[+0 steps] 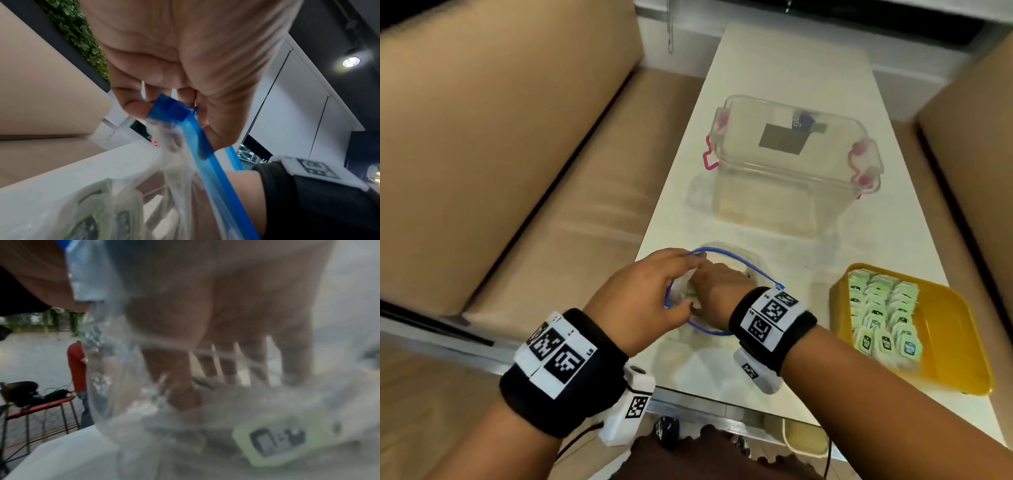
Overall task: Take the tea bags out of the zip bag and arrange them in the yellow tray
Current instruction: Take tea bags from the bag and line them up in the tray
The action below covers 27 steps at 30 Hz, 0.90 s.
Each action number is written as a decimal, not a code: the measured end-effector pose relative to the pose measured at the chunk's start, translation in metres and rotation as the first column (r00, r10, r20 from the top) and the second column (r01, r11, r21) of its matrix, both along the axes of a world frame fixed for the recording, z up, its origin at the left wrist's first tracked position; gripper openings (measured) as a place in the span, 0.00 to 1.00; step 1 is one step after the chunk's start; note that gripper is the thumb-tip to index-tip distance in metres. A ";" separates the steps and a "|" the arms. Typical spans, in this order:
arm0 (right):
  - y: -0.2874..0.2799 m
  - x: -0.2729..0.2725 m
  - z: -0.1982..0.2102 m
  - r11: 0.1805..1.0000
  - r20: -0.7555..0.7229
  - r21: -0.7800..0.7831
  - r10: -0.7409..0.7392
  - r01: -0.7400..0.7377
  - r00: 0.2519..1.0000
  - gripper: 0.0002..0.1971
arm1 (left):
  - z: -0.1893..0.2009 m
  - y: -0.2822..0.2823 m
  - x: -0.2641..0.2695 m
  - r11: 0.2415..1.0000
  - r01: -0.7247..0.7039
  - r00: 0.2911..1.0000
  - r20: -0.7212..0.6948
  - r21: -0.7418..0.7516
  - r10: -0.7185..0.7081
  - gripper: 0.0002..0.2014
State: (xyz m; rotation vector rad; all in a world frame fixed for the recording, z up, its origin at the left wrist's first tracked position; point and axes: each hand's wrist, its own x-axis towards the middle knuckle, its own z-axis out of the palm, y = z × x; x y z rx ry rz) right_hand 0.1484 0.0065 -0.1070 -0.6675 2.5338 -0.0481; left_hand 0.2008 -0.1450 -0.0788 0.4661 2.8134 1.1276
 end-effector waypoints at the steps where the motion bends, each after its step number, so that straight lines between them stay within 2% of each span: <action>1: -0.001 -0.002 -0.003 0.999 0.002 -0.036 -0.033 0.033 0.999 0.15 | -0.001 -0.003 -0.002 1.000 0.007 1.000 -0.005 0.006 -0.007 0.31; 5: -0.004 -0.011 -0.012 0.989 0.002 -0.108 -0.105 0.105 0.994 0.04 | -0.001 -0.008 -0.009 0.999 0.034 0.999 -0.036 0.038 -0.032 0.30; 8: -0.003 -0.010 -0.018 0.971 -0.008 -0.172 -0.168 0.164 0.986 0.03 | 0.000 -0.008 -0.014 0.997 0.061 0.997 -0.051 0.050 -0.059 0.30; 12: 0.000 -0.007 -0.017 0.962 -0.032 -0.210 -0.184 0.173 0.982 0.04 | -0.002 -0.008 -0.021 0.996 0.087 0.995 -0.053 0.037 -0.085 0.29; 17: 0.012 0.004 0.010 0.965 -0.179 -0.229 -0.173 0.130 0.969 0.03 | -0.002 -0.006 -0.030 0.997 0.063 0.996 -0.067 0.047 -0.060 0.28; 21: 0.030 0.022 0.040 0.916 -0.177 -0.372 -0.231 0.152 0.957 0.05 | 0.004 0.006 -0.033 0.994 0.082 0.996 -0.053 0.077 -0.078 0.27; 25: 0.049 0.031 0.064 0.879 -0.204 -0.440 -0.295 0.181 0.933 0.09 | 0.007 0.018 -0.035 0.999 0.041 0.997 -0.067 0.031 -0.039 0.26; 27: 0.063 0.030 0.069 0.832 -0.209 -0.510 -0.365 0.218 0.907 0.09 | 0.007 0.020 -0.037 1.000 0.029 0.994 -0.106 0.011 -0.027 0.22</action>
